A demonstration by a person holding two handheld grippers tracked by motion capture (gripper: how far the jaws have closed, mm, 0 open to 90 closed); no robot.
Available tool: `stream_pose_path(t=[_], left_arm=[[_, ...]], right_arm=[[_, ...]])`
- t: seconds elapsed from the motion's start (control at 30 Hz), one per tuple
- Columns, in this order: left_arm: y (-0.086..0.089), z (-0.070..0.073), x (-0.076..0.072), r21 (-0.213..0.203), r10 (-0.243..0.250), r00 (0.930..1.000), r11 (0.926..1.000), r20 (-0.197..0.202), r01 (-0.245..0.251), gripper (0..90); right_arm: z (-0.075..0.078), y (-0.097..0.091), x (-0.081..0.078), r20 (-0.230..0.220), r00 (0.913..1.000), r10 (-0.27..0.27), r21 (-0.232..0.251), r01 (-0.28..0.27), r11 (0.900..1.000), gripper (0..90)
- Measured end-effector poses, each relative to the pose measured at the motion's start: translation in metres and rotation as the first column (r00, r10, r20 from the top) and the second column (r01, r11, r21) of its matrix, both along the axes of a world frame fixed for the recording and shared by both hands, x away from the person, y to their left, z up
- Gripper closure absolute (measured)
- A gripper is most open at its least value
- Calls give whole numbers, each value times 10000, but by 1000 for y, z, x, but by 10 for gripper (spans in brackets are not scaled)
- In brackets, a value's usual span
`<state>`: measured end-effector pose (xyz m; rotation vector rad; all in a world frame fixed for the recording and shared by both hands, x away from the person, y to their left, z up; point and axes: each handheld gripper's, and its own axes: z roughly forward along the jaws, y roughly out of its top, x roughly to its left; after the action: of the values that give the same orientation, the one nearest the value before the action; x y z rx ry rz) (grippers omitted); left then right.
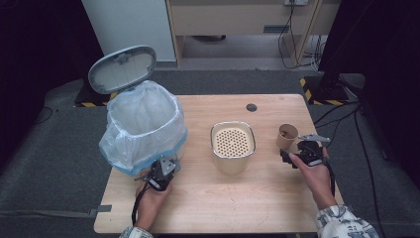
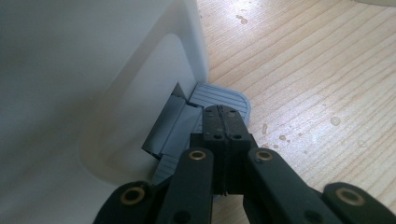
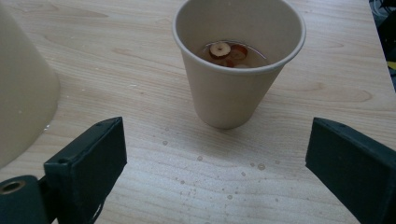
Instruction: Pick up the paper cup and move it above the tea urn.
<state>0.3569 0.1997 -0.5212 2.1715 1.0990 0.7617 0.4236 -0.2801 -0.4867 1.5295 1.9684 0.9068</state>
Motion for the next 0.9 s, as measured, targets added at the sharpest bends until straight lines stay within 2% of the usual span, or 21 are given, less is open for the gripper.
stream_pose_path(t=[0.1, 0.3, 0.5, 0.6, 0.9], left_arm=[[0, 0, 0, 10, 8, 10000, 10000, 4, -8, 897], [0, 0, 0, 0, 4, 10000, 10000, -7, -4, 897], [0, 0, 0, -37, -7, 10000, 10000, -5, 7, 897], [1, 0, 0, -45, -19, 10000, 10000, -2, 19, 897], [1, 0, 0, -74, -25, 10000, 10000, 0, 25, 897]], right_arm=[[1, 0, 3, -112, 9999, -60, -66, 60, 10000, 61], [13, 2, 15, 8, 9999, -159, -230, 159, 9996, 57], [7, 3, 24, 153, 9998, -102, -226, 105, 9997, 52], [-3, 2, 30, 266, 9993, -256, 7, 256, 9997, 60], [-15, 1, 46, 646, 9969, -448, 590, 410, 9974, 82]])
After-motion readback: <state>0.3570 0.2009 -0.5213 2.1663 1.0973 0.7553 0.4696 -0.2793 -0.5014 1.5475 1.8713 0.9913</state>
